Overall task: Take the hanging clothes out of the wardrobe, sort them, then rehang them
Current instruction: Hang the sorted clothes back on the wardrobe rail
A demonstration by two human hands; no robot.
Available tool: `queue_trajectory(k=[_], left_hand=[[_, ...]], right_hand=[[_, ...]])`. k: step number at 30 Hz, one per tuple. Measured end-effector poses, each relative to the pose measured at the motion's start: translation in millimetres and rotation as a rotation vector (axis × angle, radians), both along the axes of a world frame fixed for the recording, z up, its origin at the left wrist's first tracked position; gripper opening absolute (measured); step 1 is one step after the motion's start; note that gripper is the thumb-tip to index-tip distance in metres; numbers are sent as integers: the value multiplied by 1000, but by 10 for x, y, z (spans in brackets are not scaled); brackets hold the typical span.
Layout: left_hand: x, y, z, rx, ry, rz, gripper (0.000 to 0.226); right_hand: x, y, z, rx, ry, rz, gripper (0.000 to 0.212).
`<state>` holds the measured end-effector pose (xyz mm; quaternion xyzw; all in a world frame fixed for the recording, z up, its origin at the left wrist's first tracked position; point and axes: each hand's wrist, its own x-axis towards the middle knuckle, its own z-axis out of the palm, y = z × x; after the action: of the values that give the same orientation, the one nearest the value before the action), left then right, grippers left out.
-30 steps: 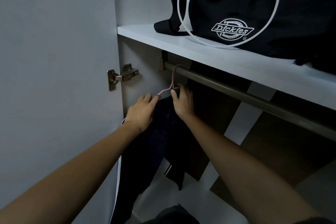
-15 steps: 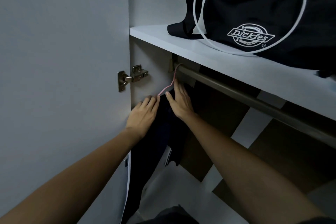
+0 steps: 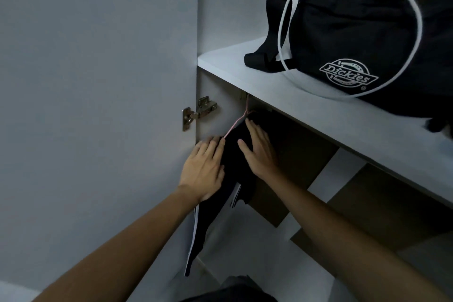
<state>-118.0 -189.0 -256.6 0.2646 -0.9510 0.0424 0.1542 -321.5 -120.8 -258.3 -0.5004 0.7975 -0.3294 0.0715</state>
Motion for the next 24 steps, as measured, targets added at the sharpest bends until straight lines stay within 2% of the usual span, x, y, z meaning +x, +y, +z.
queue_trajectory(k=[8, 12, 18, 24], left_hand=[[1139, 429, 44, 119, 101, 41, 65], [1716, 589, -89, 159, 119, 85, 65], [2503, 994, -197, 219, 98, 336, 65], [3136, 1553, -113, 252, 188, 653, 63]], right_hand=[[1011, 765, 104, 151, 255, 56, 75], [1445, 964, -72, 163, 269, 130, 73], [2047, 1063, -126, 144, 228, 307, 75], [2654, 948, 10, 63, 181, 622, 71]])
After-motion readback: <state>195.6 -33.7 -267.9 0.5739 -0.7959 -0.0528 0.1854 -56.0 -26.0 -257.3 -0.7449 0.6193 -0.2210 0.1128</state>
